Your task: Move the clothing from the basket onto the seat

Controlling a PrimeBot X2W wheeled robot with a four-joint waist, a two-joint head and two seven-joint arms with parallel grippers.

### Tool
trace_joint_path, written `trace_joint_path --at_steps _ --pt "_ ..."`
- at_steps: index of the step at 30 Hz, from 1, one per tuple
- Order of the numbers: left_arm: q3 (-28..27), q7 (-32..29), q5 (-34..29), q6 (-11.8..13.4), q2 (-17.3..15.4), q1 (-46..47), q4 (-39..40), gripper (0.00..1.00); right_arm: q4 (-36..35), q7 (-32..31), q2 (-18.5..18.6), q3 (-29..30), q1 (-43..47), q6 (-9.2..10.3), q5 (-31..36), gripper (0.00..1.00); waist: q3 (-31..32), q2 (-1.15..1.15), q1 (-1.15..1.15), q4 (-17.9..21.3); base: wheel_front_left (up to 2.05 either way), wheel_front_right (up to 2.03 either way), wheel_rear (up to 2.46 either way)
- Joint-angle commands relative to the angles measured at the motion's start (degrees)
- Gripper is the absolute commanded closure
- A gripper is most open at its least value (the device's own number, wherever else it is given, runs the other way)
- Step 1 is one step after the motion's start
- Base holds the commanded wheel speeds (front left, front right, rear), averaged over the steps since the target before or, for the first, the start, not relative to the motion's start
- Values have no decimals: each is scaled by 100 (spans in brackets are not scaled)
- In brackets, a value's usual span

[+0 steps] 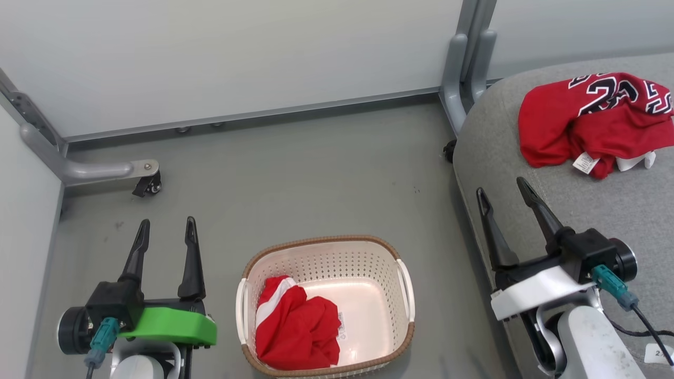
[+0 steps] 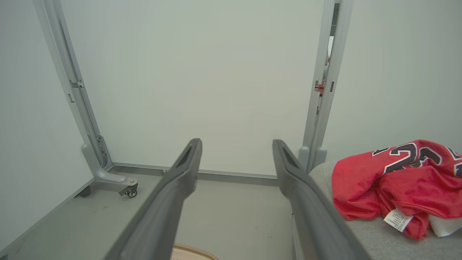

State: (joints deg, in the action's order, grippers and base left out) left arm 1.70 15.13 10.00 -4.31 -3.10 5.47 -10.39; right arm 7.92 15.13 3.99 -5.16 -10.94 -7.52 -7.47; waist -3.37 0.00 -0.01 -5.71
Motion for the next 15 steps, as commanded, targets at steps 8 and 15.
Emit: trace_joint_path --at_steps 8,15 --pt "59 3 -71 -36 17 -249 21 0 -265 3 -76 78 599 6 52 0 235 0 1 -25 0 0 0" --pt "105 3 -60 -46 19 -329 21 0 -410 3 -101 228 900 6 61 0 293 0 1 -29 0 0 0"
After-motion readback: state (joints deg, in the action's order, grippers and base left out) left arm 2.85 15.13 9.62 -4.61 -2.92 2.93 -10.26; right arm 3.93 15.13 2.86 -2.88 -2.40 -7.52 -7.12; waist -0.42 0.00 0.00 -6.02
